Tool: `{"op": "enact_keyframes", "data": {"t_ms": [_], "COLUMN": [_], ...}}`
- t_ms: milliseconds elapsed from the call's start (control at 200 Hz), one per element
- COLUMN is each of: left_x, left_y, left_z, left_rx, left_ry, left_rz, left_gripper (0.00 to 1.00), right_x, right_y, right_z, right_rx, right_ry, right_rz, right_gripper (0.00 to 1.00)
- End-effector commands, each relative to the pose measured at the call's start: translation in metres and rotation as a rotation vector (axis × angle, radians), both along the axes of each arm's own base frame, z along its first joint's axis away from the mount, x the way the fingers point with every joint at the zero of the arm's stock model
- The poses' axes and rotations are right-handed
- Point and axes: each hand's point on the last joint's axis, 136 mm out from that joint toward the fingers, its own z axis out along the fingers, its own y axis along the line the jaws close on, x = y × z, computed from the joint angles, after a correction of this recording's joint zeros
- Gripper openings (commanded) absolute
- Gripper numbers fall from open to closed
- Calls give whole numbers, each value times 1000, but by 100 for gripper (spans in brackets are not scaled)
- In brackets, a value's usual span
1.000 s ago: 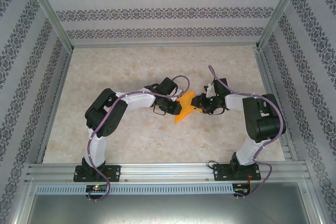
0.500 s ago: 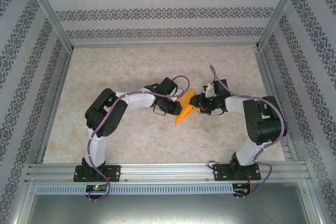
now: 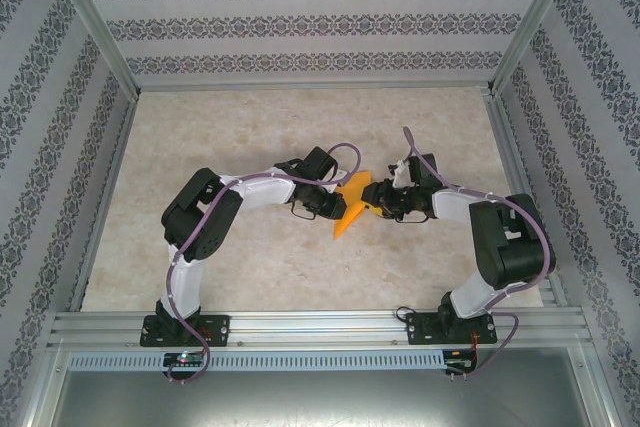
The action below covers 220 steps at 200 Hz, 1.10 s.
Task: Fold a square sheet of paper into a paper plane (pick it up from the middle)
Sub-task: Third fold the triangle at the center of the table.
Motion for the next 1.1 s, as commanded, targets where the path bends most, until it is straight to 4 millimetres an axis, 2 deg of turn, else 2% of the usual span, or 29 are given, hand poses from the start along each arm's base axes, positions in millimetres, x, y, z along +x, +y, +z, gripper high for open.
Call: {"op": "enact_keyframes", "data": {"t_ms": [0, 325, 415, 769, 1094], "left_x": [-6, -6, -7, -8, -8], "left_y": [8, 8, 9, 11, 10], "left_z": [-10, -12, -13, -14, -16], "left_rx": [22, 19, 18, 20, 15], "left_ry": [45, 54, 56, 62, 67], "left_rz": [-6, -7, -7, -6, -8], "left_gripper": [21, 21, 21, 21, 20], "right_x": [-4, -28, -33, -15, -8], "right_y": [3, -13, -14, 7, 8], "right_z": [8, -2, -6, -17, -26], "right_rx": [-8, -180, -175, -73, -78], "right_ry": [-11, 23, 28, 41, 61], "right_rz": [14, 21, 12, -10, -22], "right_gripper": [39, 43, 44, 44, 43]}}
